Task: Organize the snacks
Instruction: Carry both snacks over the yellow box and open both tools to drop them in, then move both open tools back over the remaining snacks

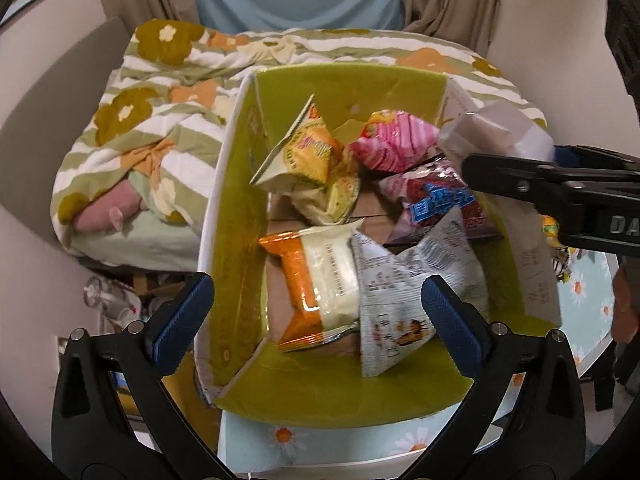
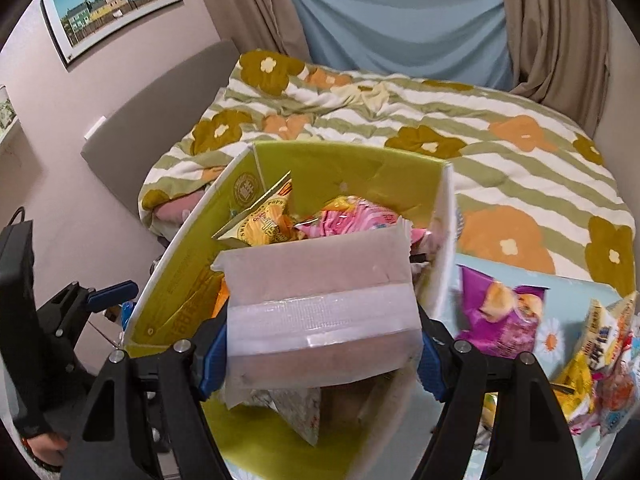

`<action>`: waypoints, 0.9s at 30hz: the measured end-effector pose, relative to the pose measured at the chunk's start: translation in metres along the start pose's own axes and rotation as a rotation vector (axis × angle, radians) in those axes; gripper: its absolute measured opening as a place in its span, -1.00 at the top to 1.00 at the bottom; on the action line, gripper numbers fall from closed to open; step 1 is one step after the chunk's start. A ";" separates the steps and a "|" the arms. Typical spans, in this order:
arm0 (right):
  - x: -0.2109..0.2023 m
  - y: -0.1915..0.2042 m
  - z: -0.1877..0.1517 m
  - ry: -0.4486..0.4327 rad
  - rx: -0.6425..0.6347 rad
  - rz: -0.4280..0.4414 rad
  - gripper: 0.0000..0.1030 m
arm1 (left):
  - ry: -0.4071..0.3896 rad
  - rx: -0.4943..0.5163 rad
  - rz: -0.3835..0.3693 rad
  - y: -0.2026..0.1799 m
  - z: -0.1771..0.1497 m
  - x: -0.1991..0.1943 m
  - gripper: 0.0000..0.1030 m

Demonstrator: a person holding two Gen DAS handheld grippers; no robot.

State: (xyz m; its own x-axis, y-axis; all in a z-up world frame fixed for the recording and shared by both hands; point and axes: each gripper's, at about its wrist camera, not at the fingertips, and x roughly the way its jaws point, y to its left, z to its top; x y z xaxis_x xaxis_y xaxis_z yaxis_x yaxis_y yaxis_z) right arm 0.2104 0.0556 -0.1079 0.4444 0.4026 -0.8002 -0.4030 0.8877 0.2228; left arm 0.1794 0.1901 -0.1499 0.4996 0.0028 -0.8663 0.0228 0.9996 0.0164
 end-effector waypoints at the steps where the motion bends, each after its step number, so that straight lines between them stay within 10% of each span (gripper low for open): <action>1: 0.007 0.002 0.001 0.009 -0.001 -0.001 -0.41 | 0.003 -0.005 0.000 0.003 -0.001 0.002 -1.00; 8: 0.023 -0.004 -0.014 -0.020 0.044 0.004 -0.97 | -0.001 0.006 0.021 0.010 -0.009 0.007 -1.00; 27: -0.020 -0.008 -0.031 -0.069 0.015 -0.021 -0.99 | -0.080 -0.010 0.032 -0.007 -0.013 -0.028 -1.00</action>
State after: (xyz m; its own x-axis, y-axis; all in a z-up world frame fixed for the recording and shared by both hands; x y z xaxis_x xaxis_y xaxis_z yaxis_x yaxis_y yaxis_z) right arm 0.1792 0.0336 -0.1108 0.5069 0.3975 -0.7649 -0.3811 0.8993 0.2148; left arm 0.1537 0.1832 -0.1321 0.5672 0.0325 -0.8229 -0.0024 0.9993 0.0378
